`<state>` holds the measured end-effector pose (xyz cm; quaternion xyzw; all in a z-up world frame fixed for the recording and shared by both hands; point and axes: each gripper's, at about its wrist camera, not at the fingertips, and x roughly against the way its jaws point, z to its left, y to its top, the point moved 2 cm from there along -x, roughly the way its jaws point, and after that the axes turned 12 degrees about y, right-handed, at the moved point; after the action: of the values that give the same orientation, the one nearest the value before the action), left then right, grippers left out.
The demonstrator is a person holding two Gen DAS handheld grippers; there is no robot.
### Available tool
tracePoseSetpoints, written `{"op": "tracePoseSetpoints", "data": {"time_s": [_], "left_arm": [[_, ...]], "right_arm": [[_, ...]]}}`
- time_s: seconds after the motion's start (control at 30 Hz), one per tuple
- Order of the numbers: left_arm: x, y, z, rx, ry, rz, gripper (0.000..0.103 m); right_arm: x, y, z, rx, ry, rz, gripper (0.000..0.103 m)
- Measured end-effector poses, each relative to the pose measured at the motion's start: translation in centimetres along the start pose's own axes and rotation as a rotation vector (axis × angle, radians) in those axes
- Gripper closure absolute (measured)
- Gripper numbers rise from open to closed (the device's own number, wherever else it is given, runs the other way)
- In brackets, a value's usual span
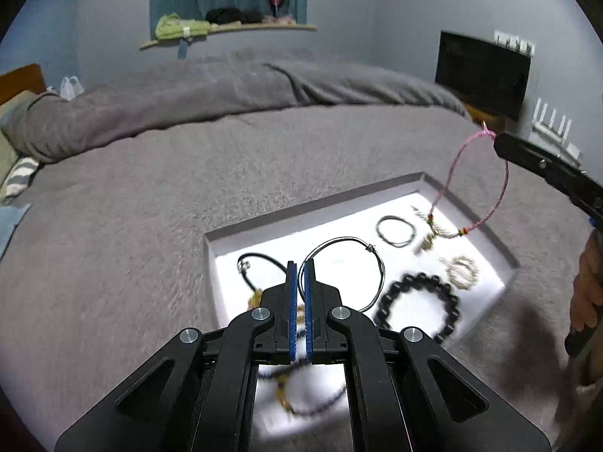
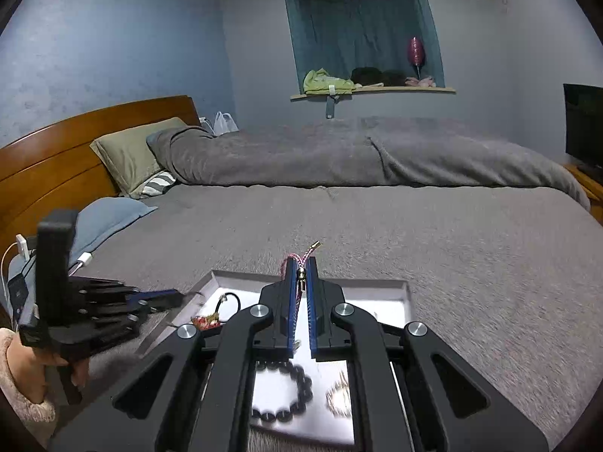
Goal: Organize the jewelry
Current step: 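Lift both held items and carry them over the box lid, then open both tools to drop the ring and pink cord bracelet into the lid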
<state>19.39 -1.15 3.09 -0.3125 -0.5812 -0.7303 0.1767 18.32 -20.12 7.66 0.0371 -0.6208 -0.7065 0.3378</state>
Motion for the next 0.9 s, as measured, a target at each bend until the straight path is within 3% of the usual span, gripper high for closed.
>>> {"op": "tracePoseSetpoints", "data": {"time_s": [0.27, 0.67, 0.9], "left_arm": [[-5.9, 1.8, -1.1, -0.053, 0.005, 0.113, 0.099], [-9.5, 2.1, -1.8, -0.076, 0.034, 0.205, 0.099], [-10.4, 2.0, -3.5, -0.157, 0.074, 0.236, 0.099]], "right_arm": [[-5.0, -1.3, -1.8, -0.097, 0.034, 0.066, 0.098], [-7.2, -3.5, -2.6, -0.052, -0.133, 0.212, 0.098], [-8.1, -4.6, -3.5, -0.067, -0.142, 0.264, 0.098]]}}
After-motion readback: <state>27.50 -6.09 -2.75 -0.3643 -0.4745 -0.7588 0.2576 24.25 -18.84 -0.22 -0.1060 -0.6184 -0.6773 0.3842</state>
